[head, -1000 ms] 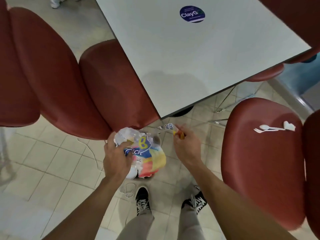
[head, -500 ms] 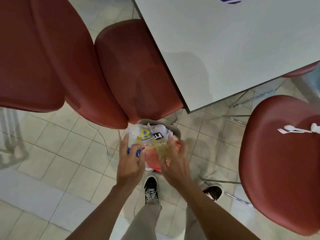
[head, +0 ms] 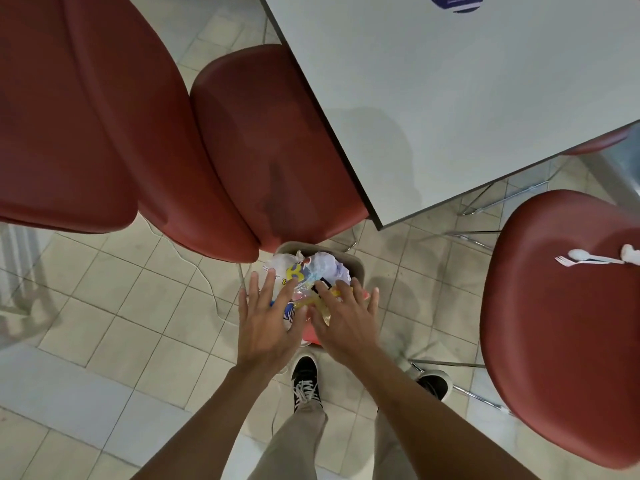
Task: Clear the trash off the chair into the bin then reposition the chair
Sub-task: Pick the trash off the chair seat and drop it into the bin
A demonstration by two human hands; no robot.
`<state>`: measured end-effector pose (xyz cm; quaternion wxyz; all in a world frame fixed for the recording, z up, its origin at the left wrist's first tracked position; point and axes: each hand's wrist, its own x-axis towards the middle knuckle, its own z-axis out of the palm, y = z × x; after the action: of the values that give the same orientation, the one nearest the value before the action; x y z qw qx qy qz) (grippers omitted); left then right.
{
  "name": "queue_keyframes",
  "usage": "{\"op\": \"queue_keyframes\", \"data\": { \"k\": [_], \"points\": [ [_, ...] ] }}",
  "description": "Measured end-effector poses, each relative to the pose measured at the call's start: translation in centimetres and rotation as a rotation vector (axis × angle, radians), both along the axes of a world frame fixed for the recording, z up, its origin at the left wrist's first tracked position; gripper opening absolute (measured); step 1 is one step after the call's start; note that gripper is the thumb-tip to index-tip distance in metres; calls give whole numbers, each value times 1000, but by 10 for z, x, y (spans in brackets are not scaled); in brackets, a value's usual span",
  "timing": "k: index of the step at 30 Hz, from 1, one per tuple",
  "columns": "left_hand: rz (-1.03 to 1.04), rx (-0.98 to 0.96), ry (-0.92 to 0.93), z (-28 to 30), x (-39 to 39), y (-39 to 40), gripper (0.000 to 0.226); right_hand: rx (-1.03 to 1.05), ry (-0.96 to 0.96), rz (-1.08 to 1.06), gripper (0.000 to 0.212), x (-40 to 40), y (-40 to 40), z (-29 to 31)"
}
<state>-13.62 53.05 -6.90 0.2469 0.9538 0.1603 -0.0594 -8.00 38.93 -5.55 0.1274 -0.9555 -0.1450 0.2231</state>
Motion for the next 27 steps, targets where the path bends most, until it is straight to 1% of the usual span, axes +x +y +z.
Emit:
{"op": "queue_keyframes", "data": {
  "k": [2, 4, 6, 9, 11, 13, 17, 19, 21, 24, 27],
  "points": [
    [-19, -68, 3, -2, 3, 5, 56, 6, 39, 5, 48, 4, -1, 0],
    [-46, -143, 32, -4, 4, 10, 49, -30, 69, 36, 47, 6, -2, -3],
    [-86, -151, 53, -9, 4, 14, 45, -62, 105, 58, 48, 7, 1, -8],
    [-130, -107, 129, -22, 9, 16, 45, -98, 141, 74, 48, 9, 6, -20],
    [-171, -31, 202, -31, 10, 15, 50, -163, 148, 97, 49, 9, 8, -29],
    [-227, 45, 228, -42, 7, 14, 53, -217, 179, 129, 51, 9, 11, -36],
    [-244, 95, 297, -45, 5, 15, 51, -227, 198, 112, 55, 13, 17, -40],
    [-235, 67, 249, -38, 9, 16, 46, -188, 187, 92, 54, 15, 17, -36],
    [-180, 0, 163, -25, 11, 17, 46, -116, 153, 54, 53, 17, 17, -29],
    [-73, -61, 26, -7, 13, 18, 52, -3, 114, -27, 49, 22, 12, -10],
    [-62, -50, -33, 9, 18, 13, 56, 84, 58, -67, 45, 28, 7, 6]
  ]
}}
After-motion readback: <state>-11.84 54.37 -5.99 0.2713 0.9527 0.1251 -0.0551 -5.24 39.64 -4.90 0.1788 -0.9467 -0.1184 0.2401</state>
